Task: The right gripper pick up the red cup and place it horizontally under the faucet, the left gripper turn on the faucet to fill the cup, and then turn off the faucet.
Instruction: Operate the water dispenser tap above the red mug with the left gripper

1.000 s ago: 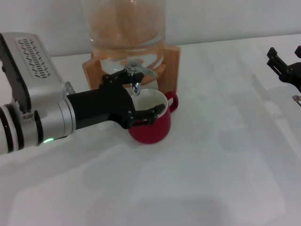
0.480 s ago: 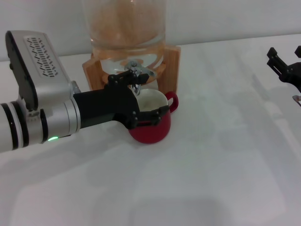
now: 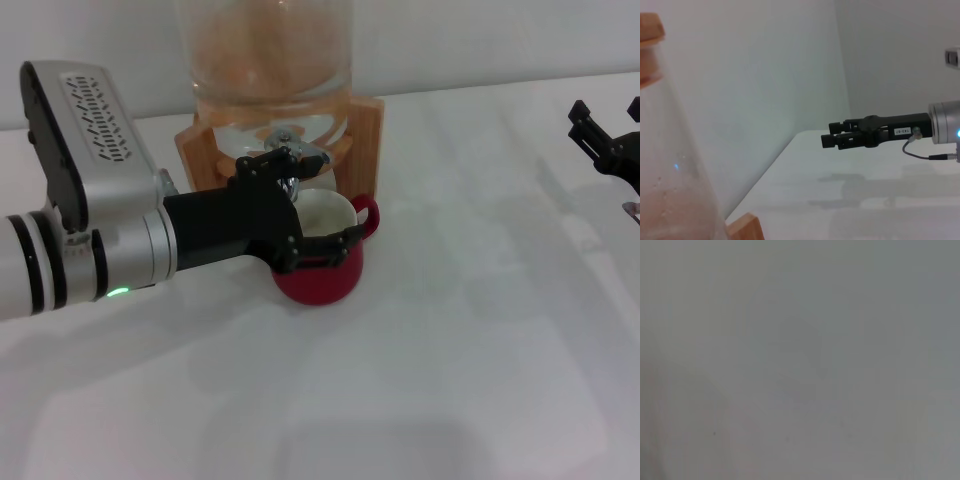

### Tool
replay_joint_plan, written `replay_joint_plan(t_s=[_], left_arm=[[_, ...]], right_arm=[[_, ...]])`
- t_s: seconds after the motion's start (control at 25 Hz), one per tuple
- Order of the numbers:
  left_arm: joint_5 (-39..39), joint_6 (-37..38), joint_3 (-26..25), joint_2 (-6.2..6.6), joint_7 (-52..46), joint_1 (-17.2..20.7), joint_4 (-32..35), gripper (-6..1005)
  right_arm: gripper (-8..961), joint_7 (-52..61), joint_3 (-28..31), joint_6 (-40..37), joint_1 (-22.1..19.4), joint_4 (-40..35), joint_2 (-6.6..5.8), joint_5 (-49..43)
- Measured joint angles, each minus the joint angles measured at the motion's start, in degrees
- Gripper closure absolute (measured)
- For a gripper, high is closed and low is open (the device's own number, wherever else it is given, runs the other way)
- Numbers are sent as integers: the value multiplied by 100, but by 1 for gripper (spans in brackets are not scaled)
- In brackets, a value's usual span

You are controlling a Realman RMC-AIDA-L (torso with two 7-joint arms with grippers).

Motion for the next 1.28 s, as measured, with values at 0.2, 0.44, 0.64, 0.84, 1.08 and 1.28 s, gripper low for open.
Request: replay_joint_plan(t_s=[0.2, 0.44, 0.64, 0.84, 1.08, 1.28], left_arm=[[25, 0, 1, 7, -1, -43, 9, 124], [31, -1, -8, 9, -24, -77, 71, 124], [38, -21, -27, 14, -26, -72, 88, 124], [66, -43, -39, 19, -26, -74, 88, 124], [183, -56, -97, 15, -26, -86, 88, 124], [191, -44, -105, 20, -26, -146, 78, 124]], right_arm=[[108, 0, 3, 0, 3, 0, 0, 0], [108, 0, 21, 0, 3, 0, 0, 1], [108, 0, 48, 0, 3, 0, -3, 6], [108, 0, 52, 0, 3, 0, -9, 9], [108, 0, 52, 0, 3, 0, -9, 9], [108, -5, 52, 0, 2, 0, -9, 10]])
